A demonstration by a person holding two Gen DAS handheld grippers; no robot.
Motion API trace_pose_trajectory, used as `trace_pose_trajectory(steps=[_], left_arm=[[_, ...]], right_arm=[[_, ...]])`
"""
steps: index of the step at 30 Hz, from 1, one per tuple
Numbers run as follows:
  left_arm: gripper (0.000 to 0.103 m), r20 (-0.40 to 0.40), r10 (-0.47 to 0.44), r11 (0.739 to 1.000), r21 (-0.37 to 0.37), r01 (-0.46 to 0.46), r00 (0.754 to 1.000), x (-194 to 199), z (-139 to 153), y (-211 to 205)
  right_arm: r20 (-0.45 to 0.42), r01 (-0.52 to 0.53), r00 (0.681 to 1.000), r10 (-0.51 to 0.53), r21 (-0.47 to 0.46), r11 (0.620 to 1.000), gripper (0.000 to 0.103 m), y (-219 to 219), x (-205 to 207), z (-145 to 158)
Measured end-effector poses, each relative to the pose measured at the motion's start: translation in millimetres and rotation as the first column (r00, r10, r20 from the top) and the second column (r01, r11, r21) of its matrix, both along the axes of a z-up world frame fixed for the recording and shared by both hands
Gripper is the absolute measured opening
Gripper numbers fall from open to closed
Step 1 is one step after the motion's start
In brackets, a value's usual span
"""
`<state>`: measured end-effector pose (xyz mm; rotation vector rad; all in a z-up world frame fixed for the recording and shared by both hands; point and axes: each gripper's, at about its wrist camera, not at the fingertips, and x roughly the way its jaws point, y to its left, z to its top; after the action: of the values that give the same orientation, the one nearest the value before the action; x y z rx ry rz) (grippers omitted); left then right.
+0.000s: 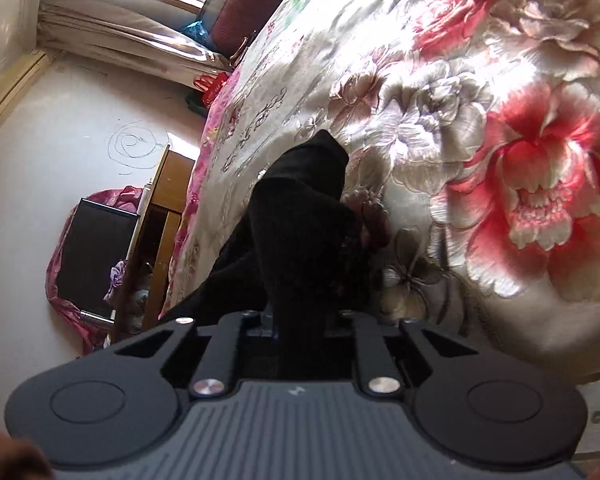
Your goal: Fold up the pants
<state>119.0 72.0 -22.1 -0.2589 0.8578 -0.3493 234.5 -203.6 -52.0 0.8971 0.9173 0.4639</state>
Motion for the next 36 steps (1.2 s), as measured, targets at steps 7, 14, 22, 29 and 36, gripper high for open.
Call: trace_pose_trajectory(steps=[7, 14, 22, 29, 36], left_arm=[[0.098, 0.016, -0.244, 0.97, -0.014, 0.244, 0.97, -32.9, 15.6, -64.3], [0.099, 0.194, -0.384, 0.923, 0.049, 0.382, 0.903, -65.0, 77.1, -83.5], [0.1, 0.167, -0.286, 0.943, 0.226, 0.246, 0.944, 17.7, 40.9, -121.1], [0.1, 0.109, -0.325, 0.895, 0.357, 0.268, 0.939, 13.0, 17.4, -135.3], [0.1, 0.102, -0.286, 0.907, 0.35, 0.235, 0.953, 30.0, 14.4, -126.1]], right_arm=[[-0.064, 0.076, 0.995, -0.08, -0.067, 0.995, 0.013, -93.3, -53.7, 8.4], [-0.041, 0.124, 0.99, -0.137, -0.237, 0.964, 0.014, -177.6, -96.0, 45.8], [-0.07, 0.243, 0.963, -0.259, -0.184, 0.953, 0.022, -208.2, -135.0, 22.2], [-0.051, 0.269, 0.959, -0.279, -0.144, 0.952, 0.037, -206.6, -135.4, 13.6], [-0.08, 0.32, 0.941, -0.329, -0.103, 0.942, 0.031, -199.3, -129.6, -7.1]])
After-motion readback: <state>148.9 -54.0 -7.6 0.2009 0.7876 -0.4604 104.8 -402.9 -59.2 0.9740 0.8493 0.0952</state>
